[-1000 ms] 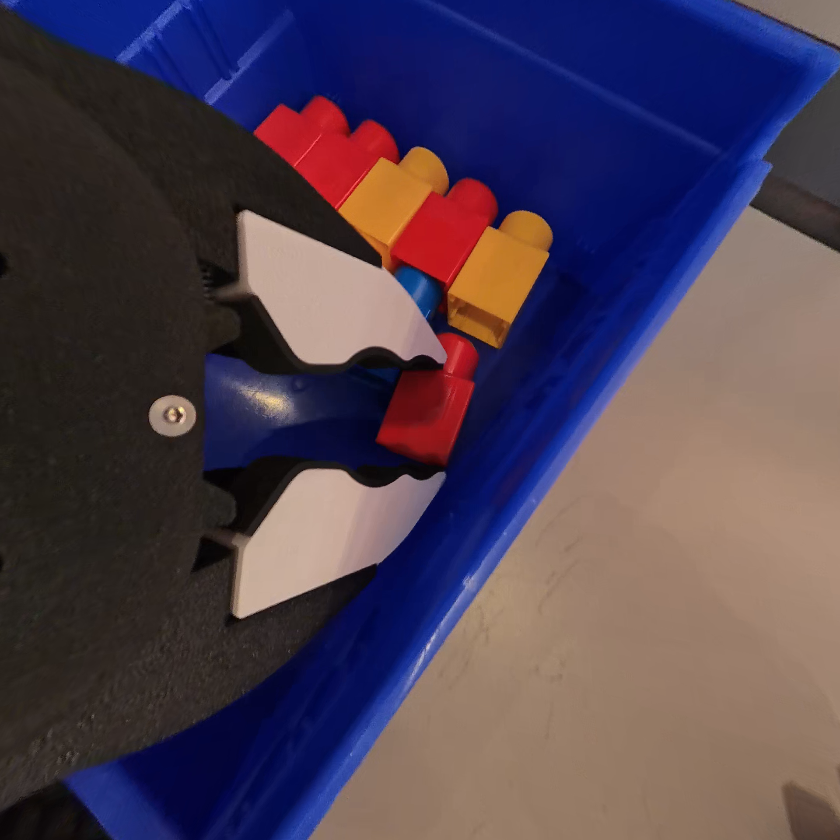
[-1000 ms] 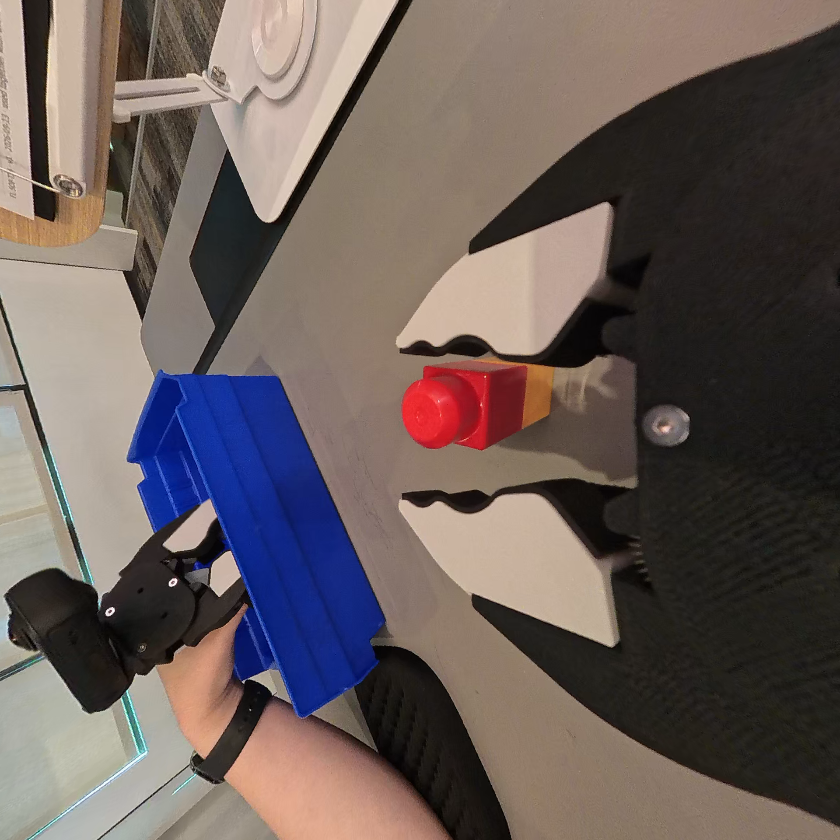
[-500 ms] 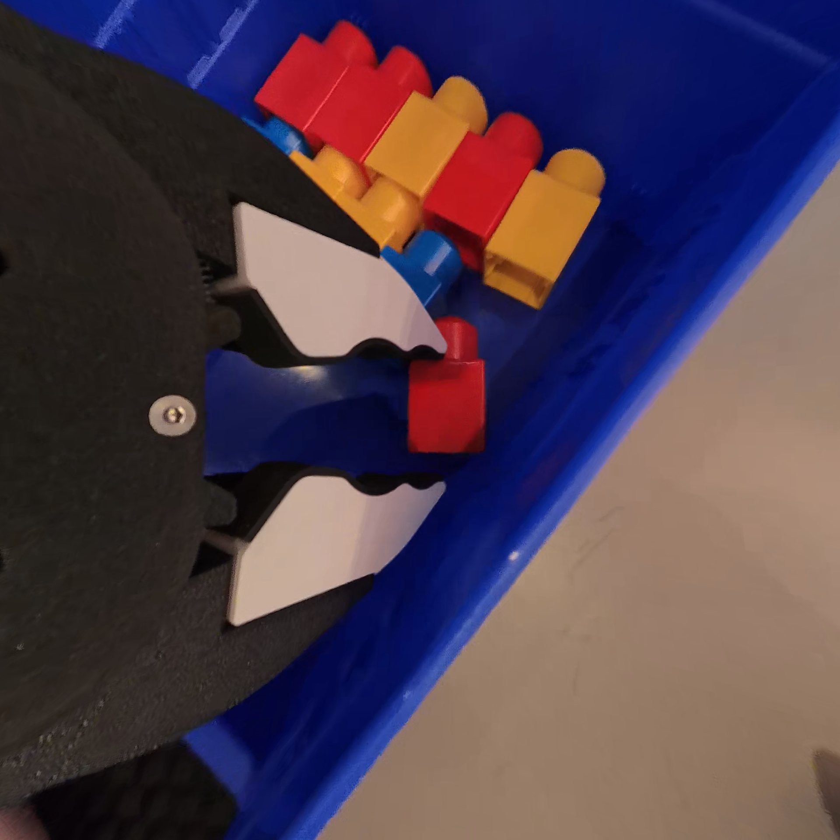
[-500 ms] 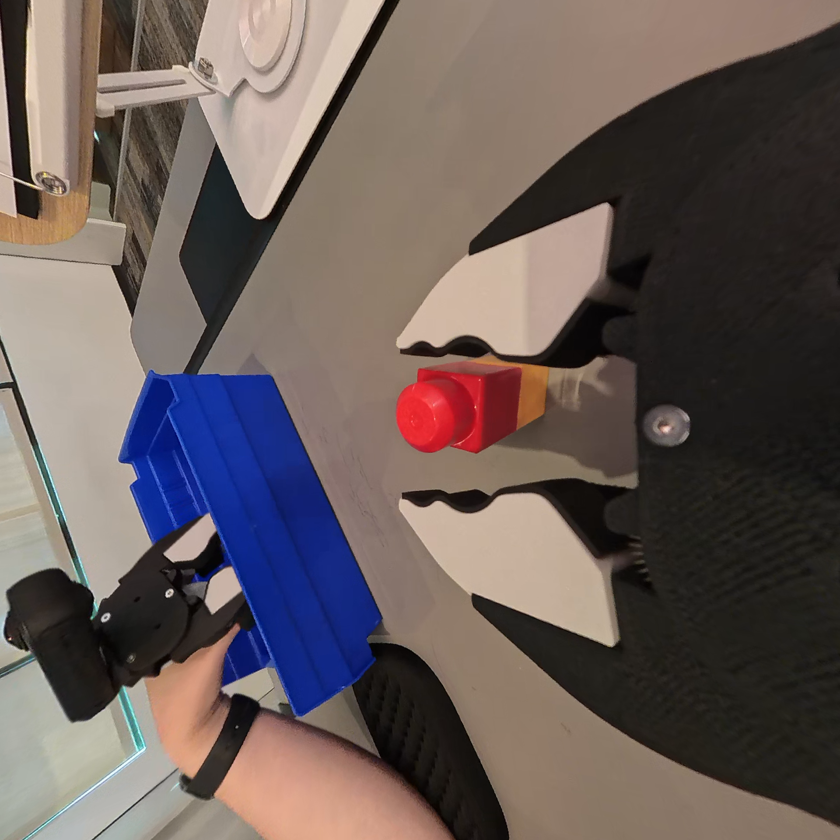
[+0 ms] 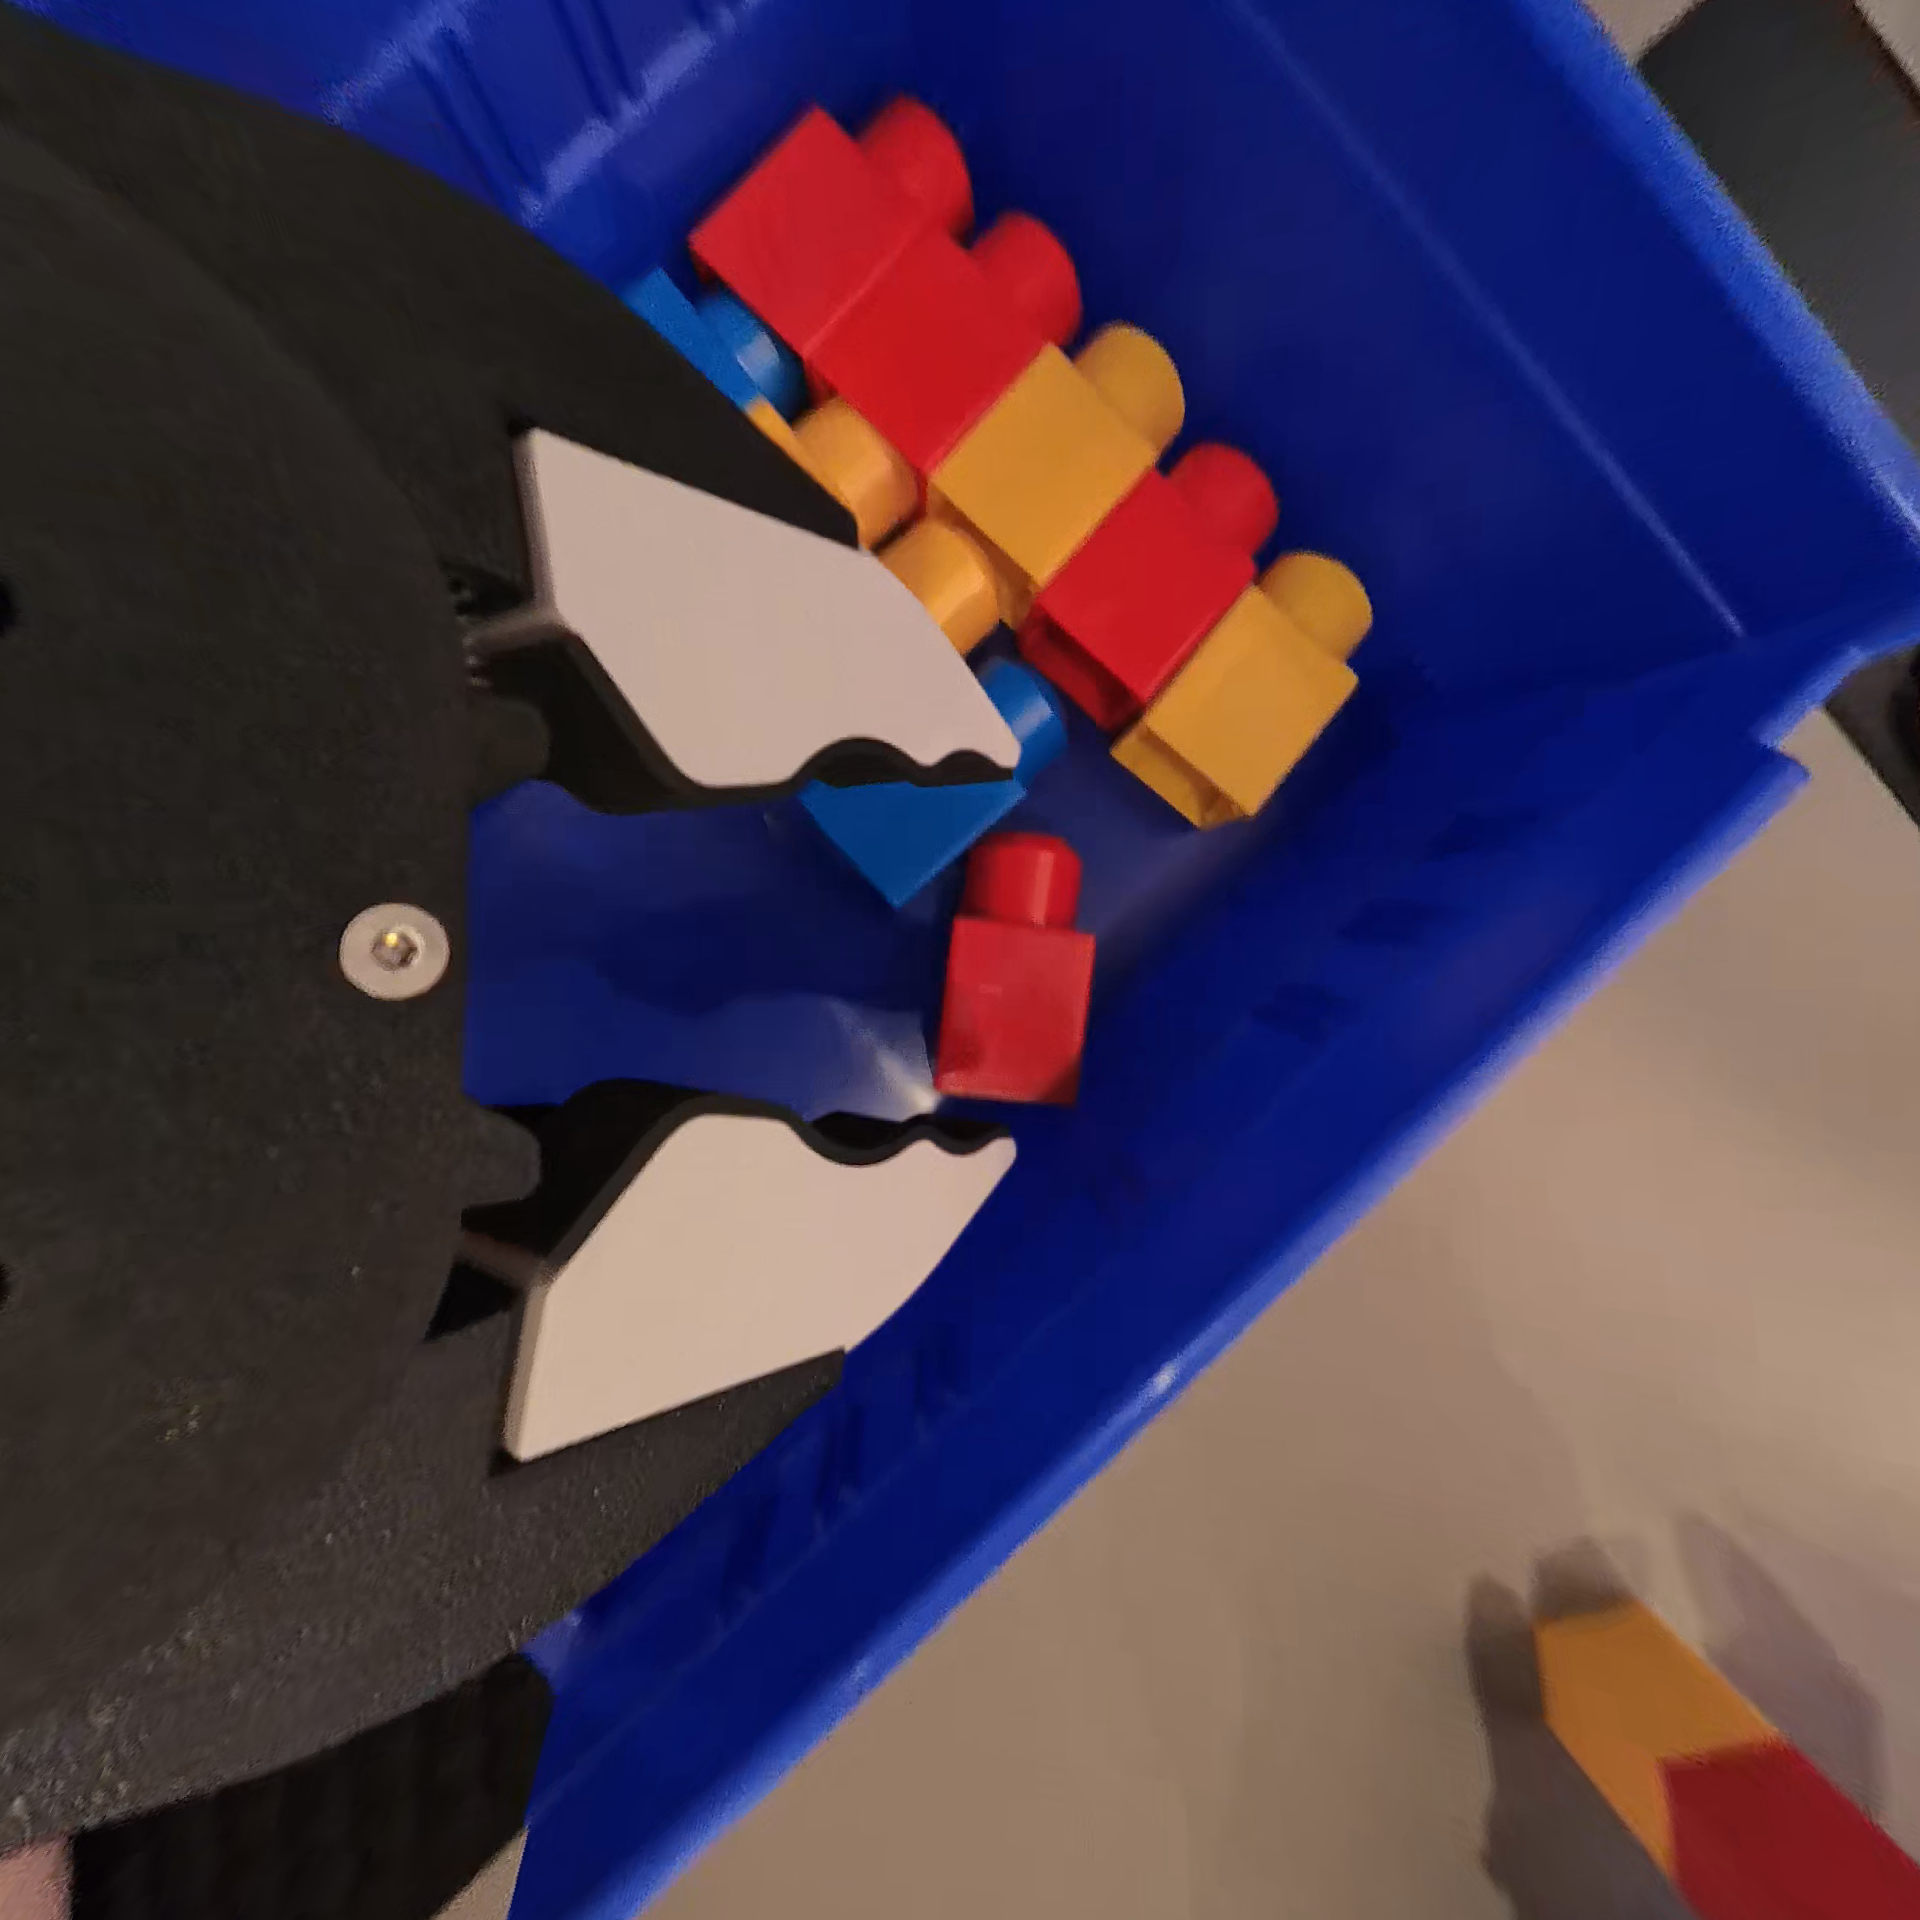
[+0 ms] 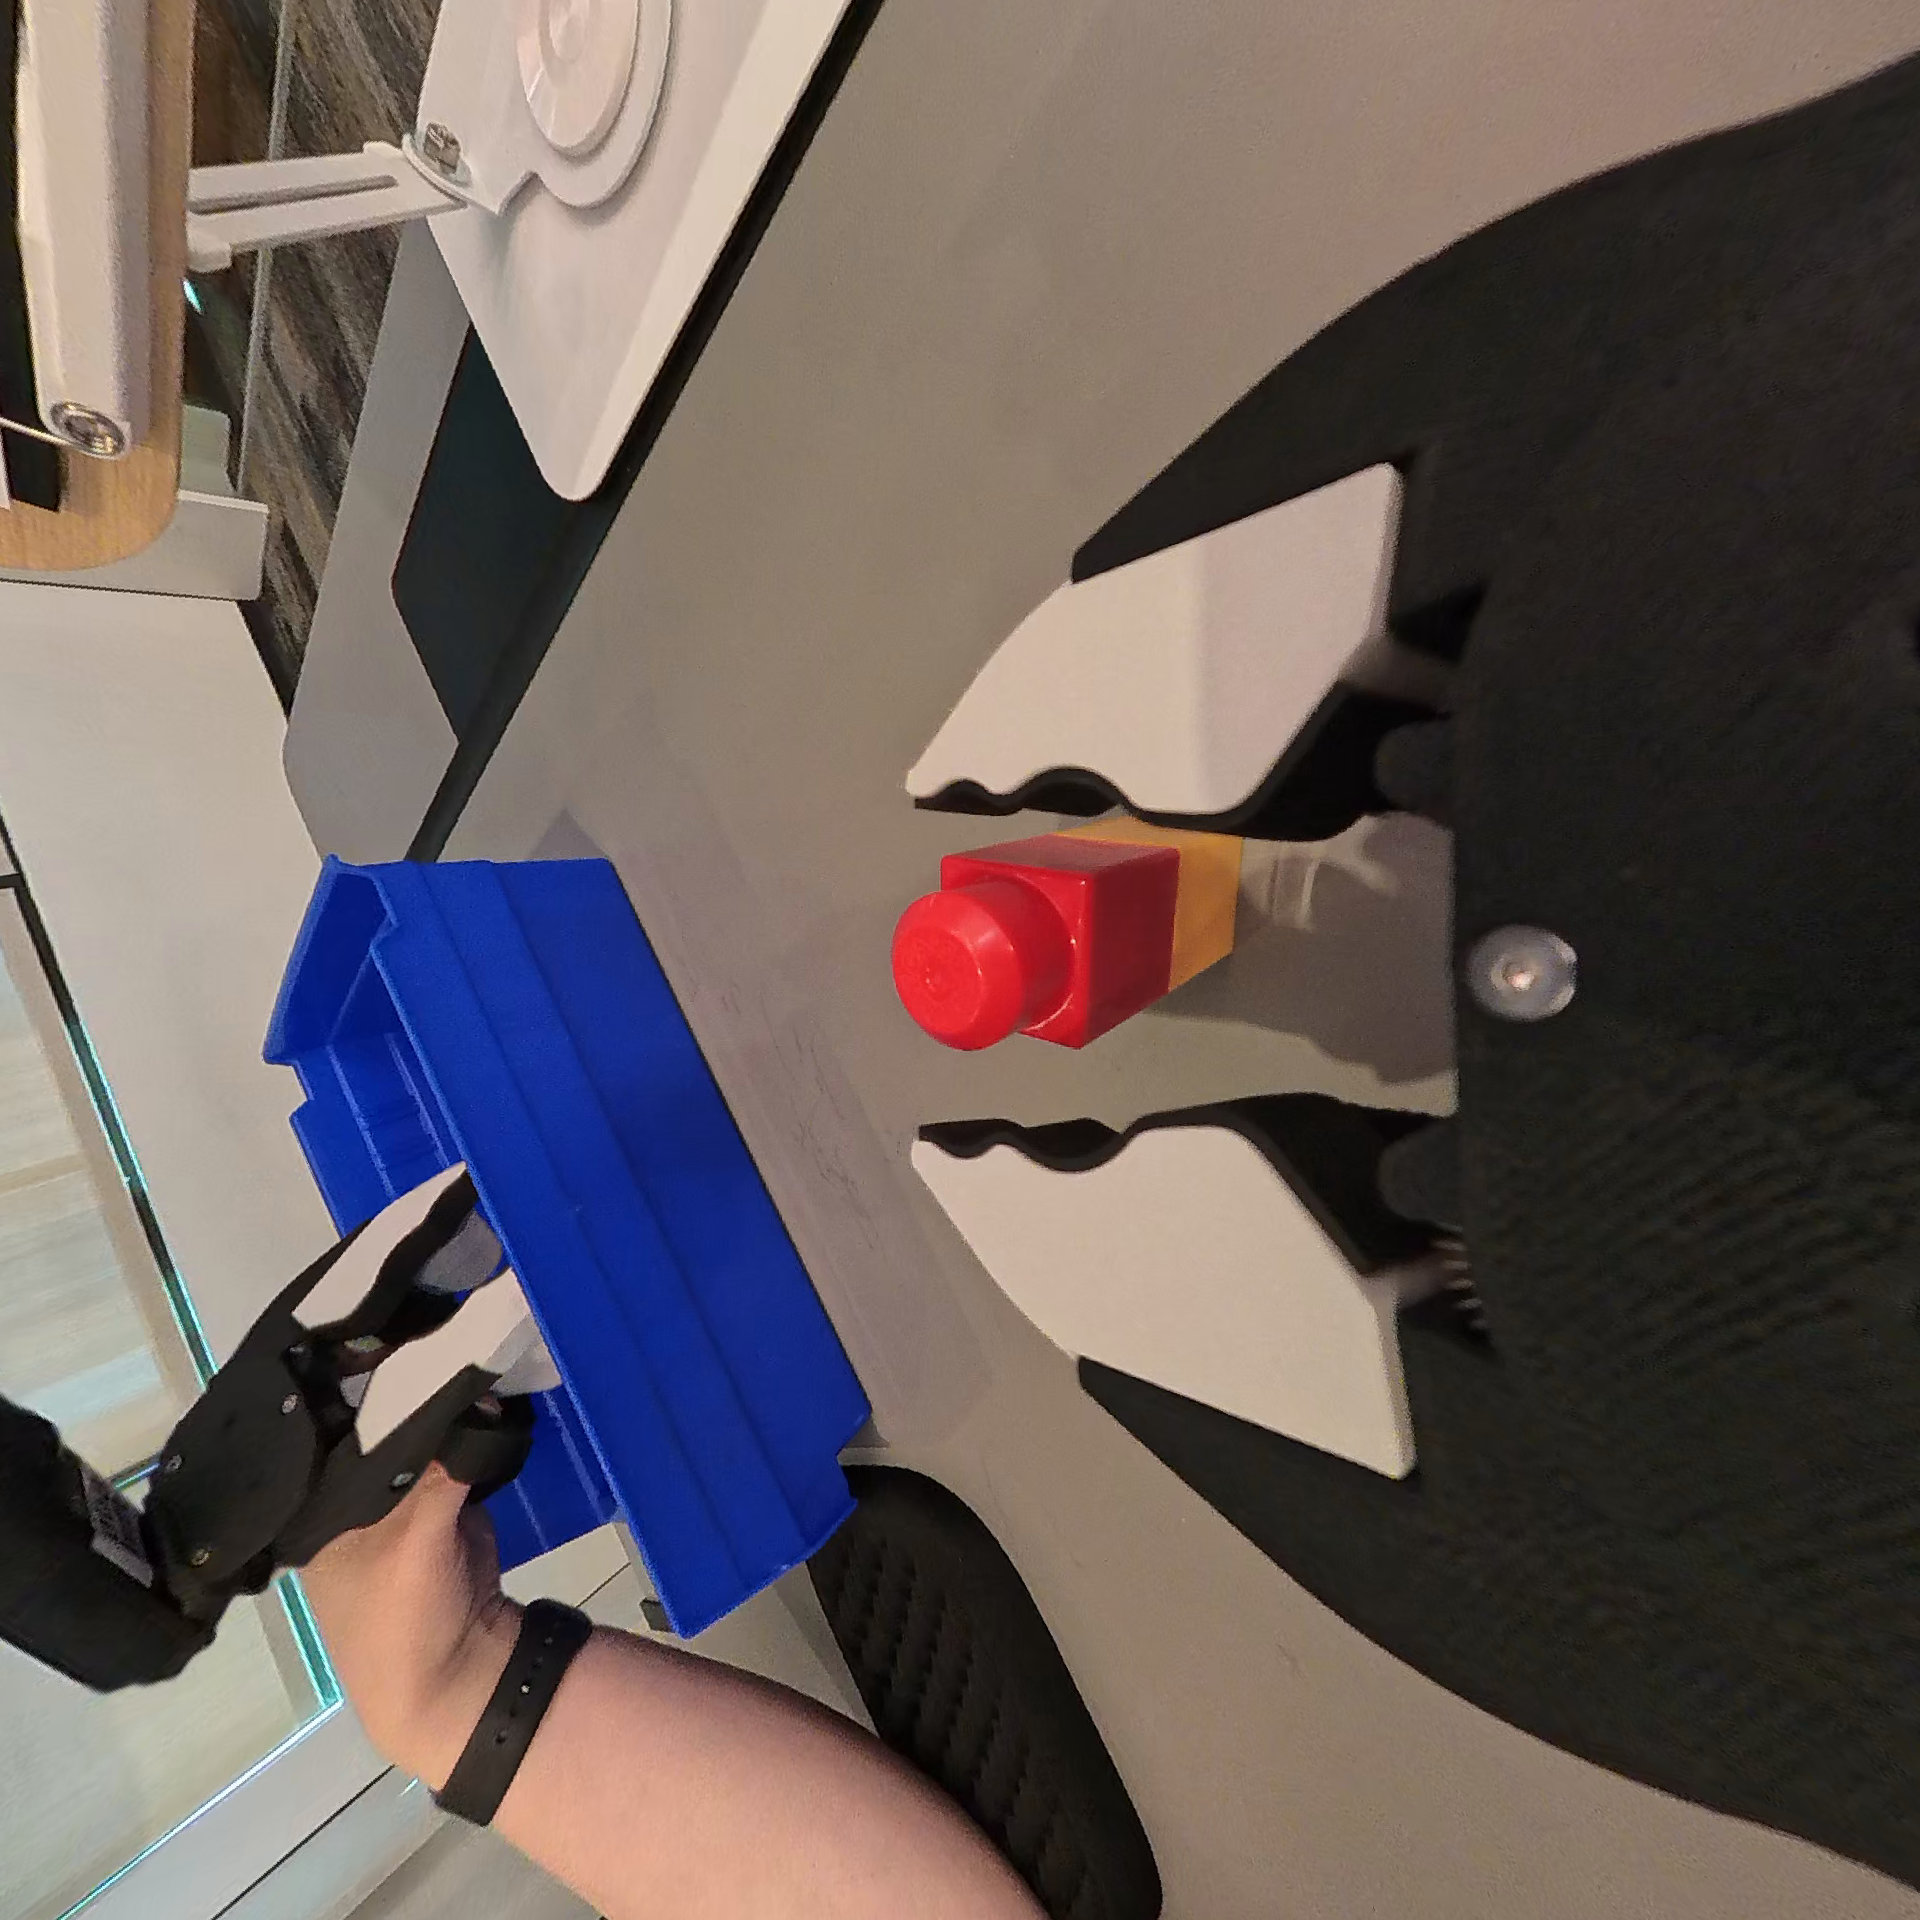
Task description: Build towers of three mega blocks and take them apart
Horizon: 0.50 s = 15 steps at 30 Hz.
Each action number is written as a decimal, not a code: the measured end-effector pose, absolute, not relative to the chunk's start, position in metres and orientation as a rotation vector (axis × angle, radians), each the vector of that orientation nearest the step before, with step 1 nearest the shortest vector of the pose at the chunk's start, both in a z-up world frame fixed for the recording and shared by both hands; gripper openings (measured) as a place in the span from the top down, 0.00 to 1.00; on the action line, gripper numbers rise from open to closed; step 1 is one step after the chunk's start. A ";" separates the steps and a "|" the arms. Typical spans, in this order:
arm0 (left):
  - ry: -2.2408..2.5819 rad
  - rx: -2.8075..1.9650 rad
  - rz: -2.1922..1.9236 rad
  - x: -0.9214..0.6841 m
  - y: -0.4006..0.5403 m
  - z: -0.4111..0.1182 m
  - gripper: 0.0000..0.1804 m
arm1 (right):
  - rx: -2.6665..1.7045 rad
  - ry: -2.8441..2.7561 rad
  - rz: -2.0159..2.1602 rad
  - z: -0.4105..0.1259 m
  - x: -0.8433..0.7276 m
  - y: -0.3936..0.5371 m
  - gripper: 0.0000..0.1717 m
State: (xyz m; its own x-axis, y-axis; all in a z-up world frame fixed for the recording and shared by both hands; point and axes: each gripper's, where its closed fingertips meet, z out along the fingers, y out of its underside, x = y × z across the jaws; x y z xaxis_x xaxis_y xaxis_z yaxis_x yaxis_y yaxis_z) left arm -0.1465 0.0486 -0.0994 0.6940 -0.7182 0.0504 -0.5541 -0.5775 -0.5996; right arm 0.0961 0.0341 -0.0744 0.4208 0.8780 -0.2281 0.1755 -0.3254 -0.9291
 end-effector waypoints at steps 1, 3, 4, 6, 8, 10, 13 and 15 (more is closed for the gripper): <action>0.992 -2.336 -0.450 -0.140 0.045 -0.100 0.65 | -1.769 -0.916 0.970 -0.076 0.096 0.034 0.66; 1.068 -2.317 -0.420 -0.135 0.045 -0.108 0.64 | -1.777 -0.926 0.973 -0.078 0.095 0.033 0.67; 1.104 -2.325 -0.360 -0.136 0.046 -0.114 0.63 | -1.779 -0.930 0.973 -0.078 0.094 0.032 0.67; 1.144 -2.349 -0.303 -0.136 0.048 -0.125 0.61 | -1.780 -0.933 0.973 -0.079 0.094 0.032 0.67; 1.169 -2.362 -0.286 -0.134 0.050 -0.132 0.60 | -1.779 -0.933 0.978 -0.078 0.094 0.031 0.67; 1.189 -2.369 -0.261 -0.135 0.051 -0.139 0.60 | -1.782 -0.935 0.980 -0.078 0.094 0.031 0.67; 1.220 -2.386 -0.223 -0.137 0.051 -0.147 0.62 | -1.784 -0.936 0.986 -0.079 0.094 0.030 0.67; 1.246 -2.378 -0.164 -0.139 0.052 -0.148 0.64 | -1.788 -0.942 0.990 -0.080 0.093 0.030 0.67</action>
State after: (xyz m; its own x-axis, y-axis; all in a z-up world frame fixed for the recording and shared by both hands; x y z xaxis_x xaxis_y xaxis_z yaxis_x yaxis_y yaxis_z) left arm -0.1387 0.0520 -0.1483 0.5850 -0.8048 -0.0999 -0.7517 -0.4918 -0.4395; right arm 0.0930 0.0295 -0.0799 0.3997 0.8838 -0.2432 0.1993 -0.3427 -0.9181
